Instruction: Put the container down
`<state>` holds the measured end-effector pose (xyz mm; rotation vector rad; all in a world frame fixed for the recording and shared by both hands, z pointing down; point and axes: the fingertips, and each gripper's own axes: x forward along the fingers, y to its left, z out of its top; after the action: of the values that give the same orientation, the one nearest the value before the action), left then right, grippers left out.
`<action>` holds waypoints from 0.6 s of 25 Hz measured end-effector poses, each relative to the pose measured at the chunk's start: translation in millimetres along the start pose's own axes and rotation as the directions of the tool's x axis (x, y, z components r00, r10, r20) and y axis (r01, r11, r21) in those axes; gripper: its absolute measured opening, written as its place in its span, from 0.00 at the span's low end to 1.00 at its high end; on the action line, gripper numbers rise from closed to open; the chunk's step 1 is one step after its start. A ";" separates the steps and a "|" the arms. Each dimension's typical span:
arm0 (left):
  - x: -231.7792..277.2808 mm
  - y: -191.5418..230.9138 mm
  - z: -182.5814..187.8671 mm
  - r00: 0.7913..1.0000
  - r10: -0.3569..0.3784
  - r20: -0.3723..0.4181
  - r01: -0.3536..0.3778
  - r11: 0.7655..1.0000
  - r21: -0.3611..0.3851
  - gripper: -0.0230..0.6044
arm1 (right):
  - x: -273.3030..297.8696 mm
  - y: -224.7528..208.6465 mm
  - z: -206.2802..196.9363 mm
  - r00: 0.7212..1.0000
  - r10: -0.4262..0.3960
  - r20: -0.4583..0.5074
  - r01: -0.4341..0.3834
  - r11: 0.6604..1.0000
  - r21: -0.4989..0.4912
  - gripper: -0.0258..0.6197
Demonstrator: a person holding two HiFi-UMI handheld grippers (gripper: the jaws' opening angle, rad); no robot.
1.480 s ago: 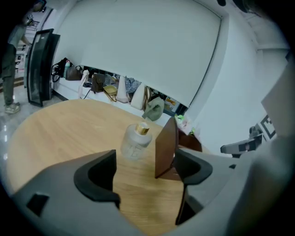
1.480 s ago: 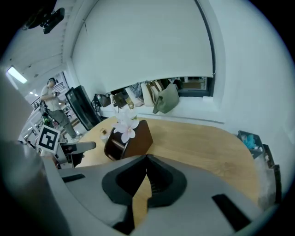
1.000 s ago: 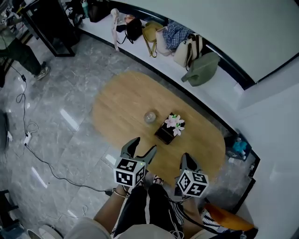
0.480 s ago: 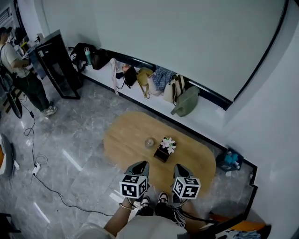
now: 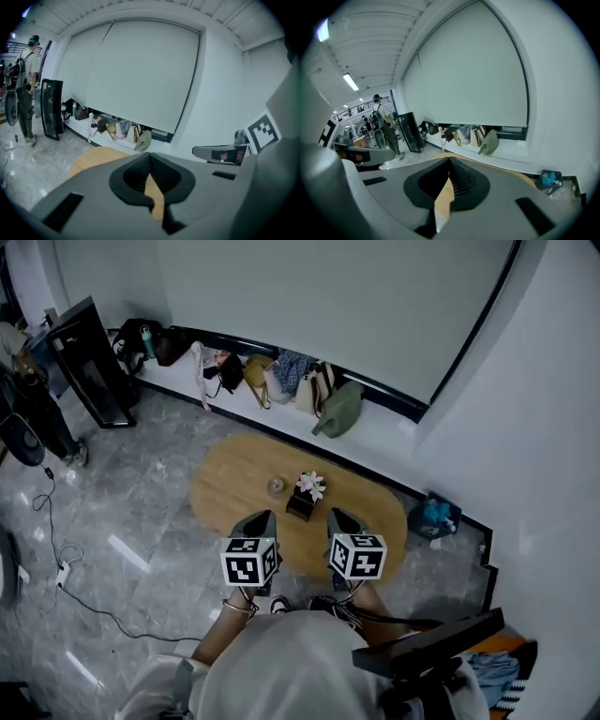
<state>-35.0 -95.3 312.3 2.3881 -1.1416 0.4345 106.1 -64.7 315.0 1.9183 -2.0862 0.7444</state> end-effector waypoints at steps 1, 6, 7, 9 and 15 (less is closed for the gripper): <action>-1.7 -1.0 0.2 1.000 0.007 0.002 -0.007 1.000 -0.001 0.05 | -2.6 -0.2 3.8 1.000 0.006 0.006 -0.006 1.000 -0.007 0.08; -11.4 -2.2 0.3 0.998 0.053 0.019 -0.053 0.998 -0.039 0.05 | -10.3 -3.5 13.2 0.999 0.042 0.015 -0.042 0.998 -0.043 0.08; -12.9 -2.9 0.6 0.998 0.065 0.022 -0.064 0.997 -0.051 0.05 | -11.9 -5.2 13.8 0.999 0.052 0.013 -0.051 0.998 -0.048 0.08; -15.7 -6.1 1.4 0.996 0.086 0.028 -0.084 0.994 -0.069 0.05 | -17.2 -9.8 15.5 0.998 0.068 0.014 -0.067 0.996 -0.055 0.08; -24.1 -28.4 5.6 0.990 0.135 0.051 -0.133 0.990 -0.049 0.05 | -35.7 -29.5 14.8 0.995 0.099 0.025 -0.098 0.994 -0.040 0.08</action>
<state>-26.7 -66.9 289.0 2.3057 -1.3273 0.3856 142.2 -41.7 291.8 1.8269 -2.2084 0.6957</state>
